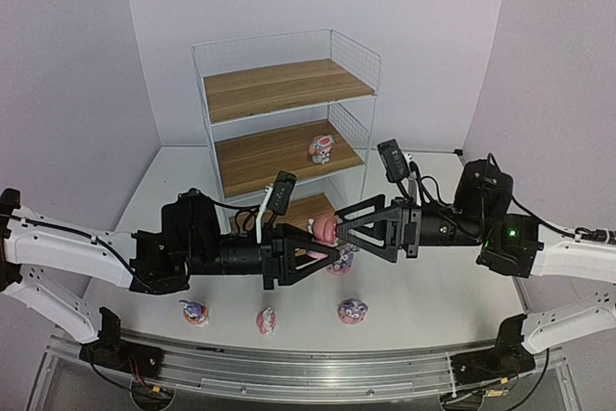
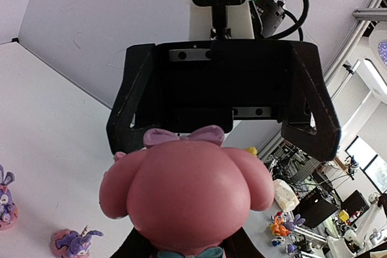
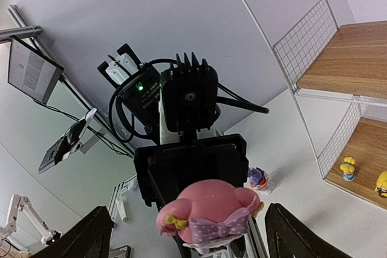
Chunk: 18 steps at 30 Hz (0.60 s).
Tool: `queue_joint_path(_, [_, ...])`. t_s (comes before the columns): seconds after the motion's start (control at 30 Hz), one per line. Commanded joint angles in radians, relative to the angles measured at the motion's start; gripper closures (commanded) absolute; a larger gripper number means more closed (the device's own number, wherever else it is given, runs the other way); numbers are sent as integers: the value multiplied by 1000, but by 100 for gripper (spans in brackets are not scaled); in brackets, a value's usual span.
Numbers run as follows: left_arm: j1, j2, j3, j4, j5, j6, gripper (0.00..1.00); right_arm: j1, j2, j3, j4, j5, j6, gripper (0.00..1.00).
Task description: Place and organize the plastic toys onto the shelf
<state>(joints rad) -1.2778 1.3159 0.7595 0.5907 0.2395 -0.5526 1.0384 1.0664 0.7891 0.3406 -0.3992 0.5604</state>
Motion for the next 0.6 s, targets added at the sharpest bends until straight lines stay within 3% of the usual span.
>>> queue_joint_path(0.0, [-4,4,55,33,-35,-5,100,6,13,0,63,-21,-18,15])
queue_joint_path(0.23, [-5,9,59,42,-26,-2,100,6,43,5,52,2,-3,17])
queue_joint_path(0.43, [-4,14,59,33,-41,-8,100,6,51,12,53,-4,13,27])
queue_joint_path(0.57, [-4,13,55,36,-57,-19,100,5,56,16,54,-26,21,29])
